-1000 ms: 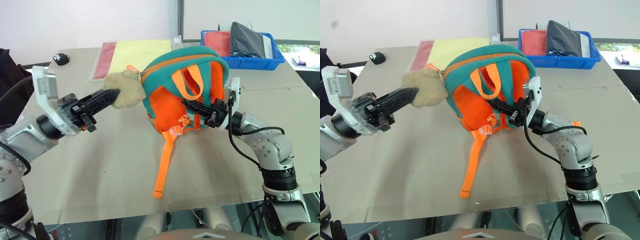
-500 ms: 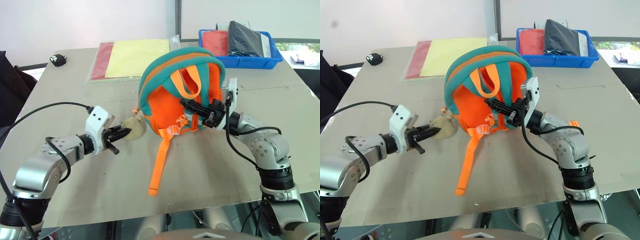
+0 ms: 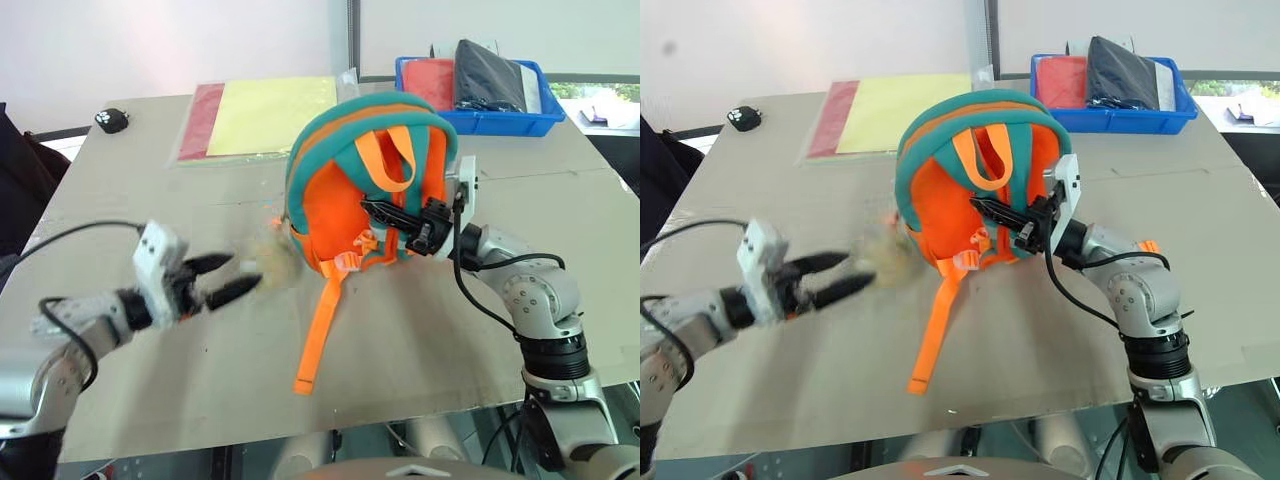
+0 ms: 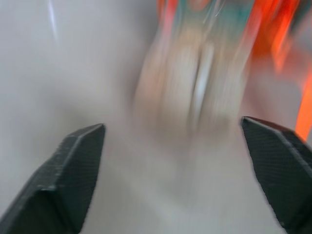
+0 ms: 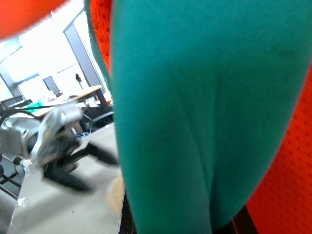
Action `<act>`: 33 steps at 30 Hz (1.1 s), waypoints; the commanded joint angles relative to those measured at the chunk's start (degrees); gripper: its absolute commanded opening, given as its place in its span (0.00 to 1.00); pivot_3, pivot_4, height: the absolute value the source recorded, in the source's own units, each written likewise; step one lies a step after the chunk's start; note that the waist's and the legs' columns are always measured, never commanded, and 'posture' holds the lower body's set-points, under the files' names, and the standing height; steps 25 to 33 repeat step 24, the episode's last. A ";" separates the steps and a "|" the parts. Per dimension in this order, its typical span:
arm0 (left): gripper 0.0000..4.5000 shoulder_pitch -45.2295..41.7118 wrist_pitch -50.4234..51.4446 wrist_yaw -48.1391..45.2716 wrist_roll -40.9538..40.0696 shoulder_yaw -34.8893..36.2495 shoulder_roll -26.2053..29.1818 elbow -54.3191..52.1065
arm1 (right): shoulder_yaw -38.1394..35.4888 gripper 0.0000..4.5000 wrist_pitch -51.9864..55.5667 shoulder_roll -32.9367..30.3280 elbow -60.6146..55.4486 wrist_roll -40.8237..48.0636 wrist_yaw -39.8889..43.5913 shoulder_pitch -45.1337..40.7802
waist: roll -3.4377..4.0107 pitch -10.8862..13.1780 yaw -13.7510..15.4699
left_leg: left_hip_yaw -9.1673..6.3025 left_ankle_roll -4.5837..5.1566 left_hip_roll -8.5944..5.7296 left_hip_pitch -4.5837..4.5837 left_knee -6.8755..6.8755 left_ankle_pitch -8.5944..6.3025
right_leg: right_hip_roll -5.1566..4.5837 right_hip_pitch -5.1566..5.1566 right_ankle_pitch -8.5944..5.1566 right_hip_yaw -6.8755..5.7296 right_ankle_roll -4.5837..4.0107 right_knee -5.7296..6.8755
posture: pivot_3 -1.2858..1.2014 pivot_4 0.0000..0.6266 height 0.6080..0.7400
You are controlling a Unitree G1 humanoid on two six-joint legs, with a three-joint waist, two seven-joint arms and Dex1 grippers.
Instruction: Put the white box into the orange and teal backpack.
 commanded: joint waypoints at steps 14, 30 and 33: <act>0.98 6.84 -11.55 7.89 4.47 -1.05 -22.19 -11.12 | -12.70 0.99 -19.42 -17.49 -1.84 -8.07 13.90 26.87 | -0.09 -0.06 1.79 | -0.14 0.10 0.02 0.02 0.07 -0.06 | -0.10 0.38 0.05 -0.22 -0.02 -0.37 | 0.52 0.24 1.00; 0.98 15.74 -30.14 9.82 21.39 -10.00 -26.38 -8.26 | -16.83 0.99 -40.82 -10.90 6.17 -14.77 13.76 42.29 | 0.11 -0.03 2.91 | 0.05 0.38 0.17 1.33 -0.13 -0.24 | 0.01 1.61 0.01 -0.10 -0.08 -0.45 | 0.52 0.24 1.00; 0.98 15.74 -30.14 9.82 21.39 -10.00 -26.38 -8.26 | -16.83 0.99 -40.82 -10.90 6.17 -14.77 13.76 42.29 | 0.11 -0.03 2.91 | 0.05 0.38 0.17 1.33 -0.13 -0.24 | 0.01 1.61 0.01 -0.10 -0.08 -0.45 | 0.52 0.24 1.00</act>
